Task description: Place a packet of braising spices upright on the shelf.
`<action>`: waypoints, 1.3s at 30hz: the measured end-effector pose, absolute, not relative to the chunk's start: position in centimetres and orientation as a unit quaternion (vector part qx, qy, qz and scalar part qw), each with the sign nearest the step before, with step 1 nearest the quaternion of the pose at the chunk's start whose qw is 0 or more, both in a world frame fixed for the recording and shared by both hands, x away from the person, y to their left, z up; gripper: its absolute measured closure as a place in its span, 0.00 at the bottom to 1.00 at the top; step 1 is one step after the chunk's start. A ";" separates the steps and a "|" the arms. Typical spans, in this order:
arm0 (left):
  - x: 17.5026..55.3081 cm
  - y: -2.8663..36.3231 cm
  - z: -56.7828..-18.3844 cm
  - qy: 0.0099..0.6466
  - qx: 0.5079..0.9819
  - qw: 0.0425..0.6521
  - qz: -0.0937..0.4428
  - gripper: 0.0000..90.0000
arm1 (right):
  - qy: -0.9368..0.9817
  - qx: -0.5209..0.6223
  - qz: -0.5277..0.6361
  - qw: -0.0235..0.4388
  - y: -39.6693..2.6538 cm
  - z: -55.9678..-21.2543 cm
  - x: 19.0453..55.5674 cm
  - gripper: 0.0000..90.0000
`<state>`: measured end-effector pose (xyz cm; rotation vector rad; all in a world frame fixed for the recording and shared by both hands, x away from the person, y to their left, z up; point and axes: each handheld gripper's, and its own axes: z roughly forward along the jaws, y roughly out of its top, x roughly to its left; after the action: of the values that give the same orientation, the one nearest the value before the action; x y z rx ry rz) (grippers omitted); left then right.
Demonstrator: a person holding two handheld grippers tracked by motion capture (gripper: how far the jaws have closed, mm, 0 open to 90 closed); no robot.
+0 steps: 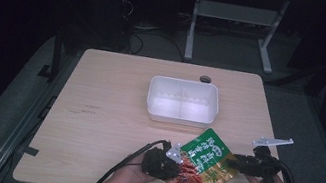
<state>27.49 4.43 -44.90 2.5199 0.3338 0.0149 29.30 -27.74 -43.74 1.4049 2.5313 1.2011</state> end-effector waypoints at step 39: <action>26.7 9.4 -43.5 0.134 0.936 0.324 0.043 0.74 | 0.822 0.450 0.349 -0.018 -26.3 -44.5 30.0 1.00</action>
<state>26.70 9.43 -43.54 2.4541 0.3509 0.1119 30.00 -26.34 -44.49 1.4288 2.6124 1.1106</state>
